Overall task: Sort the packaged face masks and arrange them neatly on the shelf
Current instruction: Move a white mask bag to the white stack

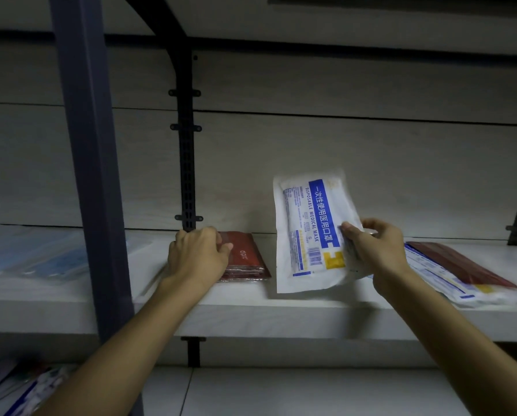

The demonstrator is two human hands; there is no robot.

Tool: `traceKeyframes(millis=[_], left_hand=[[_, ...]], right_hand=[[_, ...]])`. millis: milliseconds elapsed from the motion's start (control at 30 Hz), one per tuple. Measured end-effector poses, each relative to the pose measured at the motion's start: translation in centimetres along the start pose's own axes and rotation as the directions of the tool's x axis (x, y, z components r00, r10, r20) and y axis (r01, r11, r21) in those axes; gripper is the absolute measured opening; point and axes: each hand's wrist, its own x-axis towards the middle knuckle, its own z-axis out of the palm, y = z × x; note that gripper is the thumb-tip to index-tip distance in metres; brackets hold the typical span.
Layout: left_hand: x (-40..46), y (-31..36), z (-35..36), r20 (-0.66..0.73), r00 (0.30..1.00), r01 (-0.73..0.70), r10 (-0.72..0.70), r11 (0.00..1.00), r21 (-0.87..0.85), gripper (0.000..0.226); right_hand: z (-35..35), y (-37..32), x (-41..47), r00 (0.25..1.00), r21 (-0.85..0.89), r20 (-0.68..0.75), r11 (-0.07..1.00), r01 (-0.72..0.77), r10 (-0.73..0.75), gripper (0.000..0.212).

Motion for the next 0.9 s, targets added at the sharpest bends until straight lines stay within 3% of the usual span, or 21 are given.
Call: traceKeyframes(millis=[267,467,900], left_hand=[[-3.8,1.4,-2.4,-0.026,0.995,-0.097,0.096,0.994,-0.055,0.023],[-6.8,2.5,-4.4,-0.035,0.992,-0.125,0.124,0.992,-0.019,0.021],[-15.6,2.2,-9.1,-0.113,0.993,0.039,-0.033,0.998,0.055,0.019]], right_hand=[[-1.9,-1.0,-2.7,0.997,-0.013,0.028,0.998,0.067,-0.066,0.031],[-2.8,-1.5,-4.3,0.987,0.019,0.131,0.995,0.097,-0.098,0.026],[-3.5,-2.2,-9.4,0.915,0.143,0.376,0.985,0.097,-0.145,0.023]])
